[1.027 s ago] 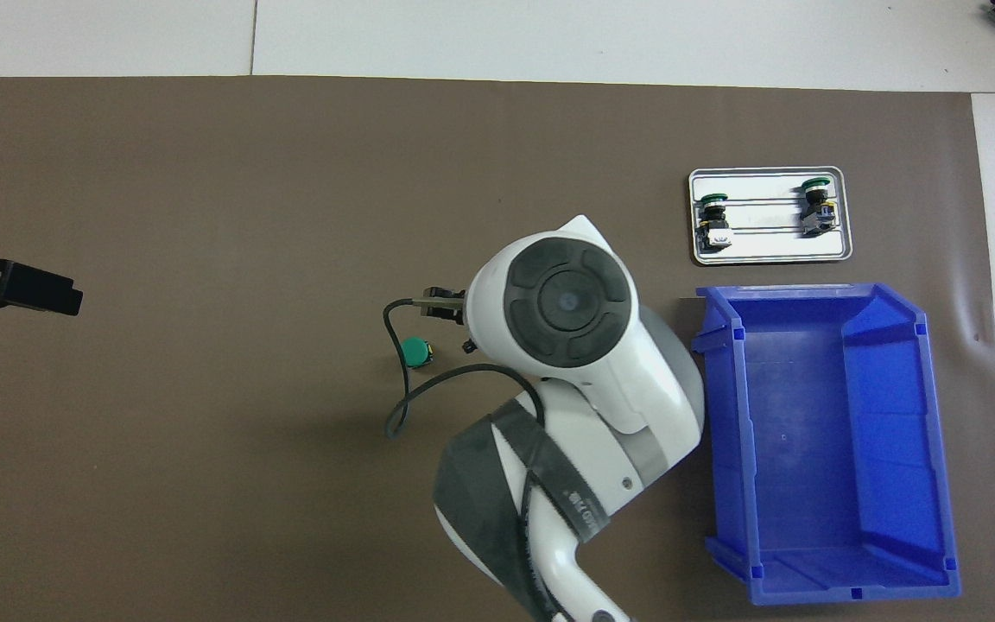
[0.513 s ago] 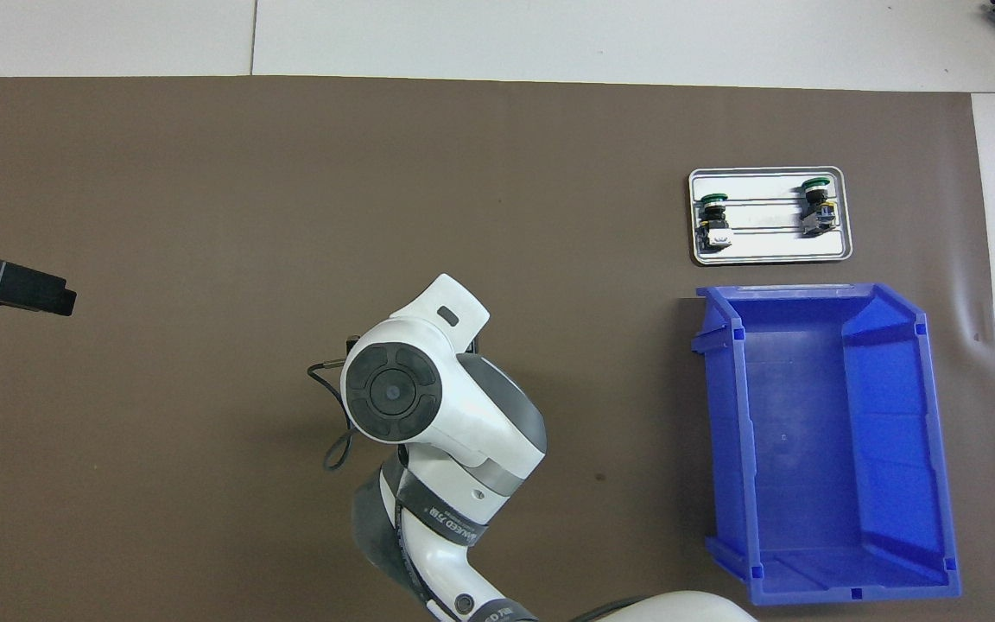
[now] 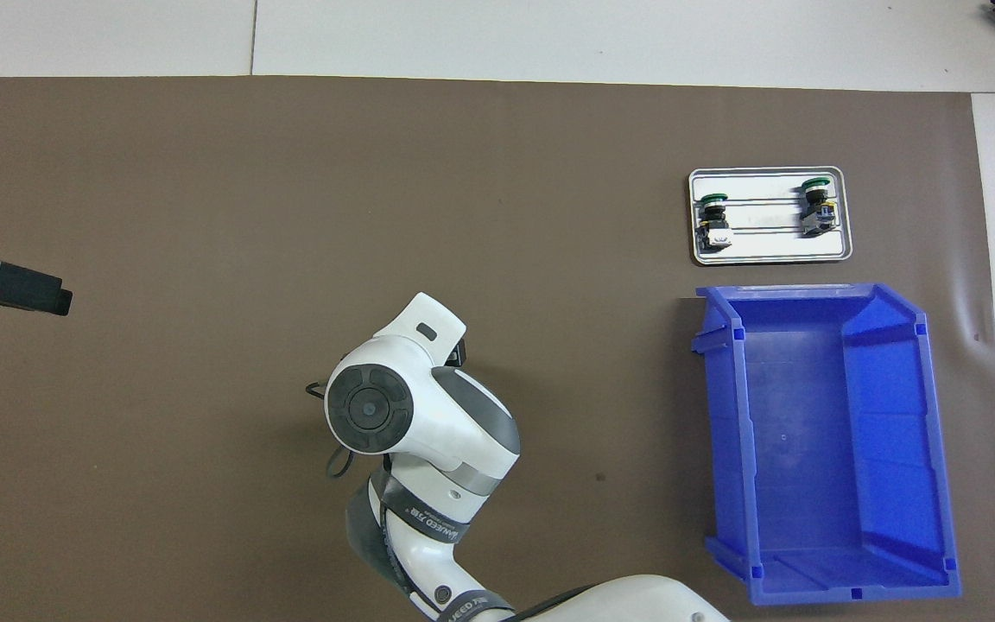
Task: Place and press button with both arms
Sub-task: 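Carry the part with the right gripper toward the blue bin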
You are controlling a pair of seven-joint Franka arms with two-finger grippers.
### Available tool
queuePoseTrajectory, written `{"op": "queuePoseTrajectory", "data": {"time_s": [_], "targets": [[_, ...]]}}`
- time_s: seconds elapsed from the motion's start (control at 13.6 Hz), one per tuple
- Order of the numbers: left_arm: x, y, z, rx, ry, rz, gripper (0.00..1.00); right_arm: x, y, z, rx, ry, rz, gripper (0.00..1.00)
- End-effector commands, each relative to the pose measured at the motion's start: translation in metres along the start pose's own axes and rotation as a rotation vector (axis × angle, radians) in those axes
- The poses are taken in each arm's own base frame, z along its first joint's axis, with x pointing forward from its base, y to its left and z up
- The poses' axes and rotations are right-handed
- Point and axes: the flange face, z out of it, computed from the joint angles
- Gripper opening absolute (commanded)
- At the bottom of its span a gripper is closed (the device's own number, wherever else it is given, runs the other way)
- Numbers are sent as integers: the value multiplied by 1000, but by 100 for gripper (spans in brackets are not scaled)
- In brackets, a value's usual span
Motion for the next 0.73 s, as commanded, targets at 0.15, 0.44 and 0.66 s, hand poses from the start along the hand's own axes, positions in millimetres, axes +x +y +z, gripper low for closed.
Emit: {"op": "queuePoseTrajectory", "data": {"time_s": [0.15,0.44,0.66], "targets": [[-9,-2,0,-10,1,1,100,4,8,10,-15,8,-53,99],[-9,-2,0,-10,1,1,100,8,10,9,-6,20,-60,48],[-9,-2,0,-11,0,1,100,11,9,5,-3,15,-53,0]]}}
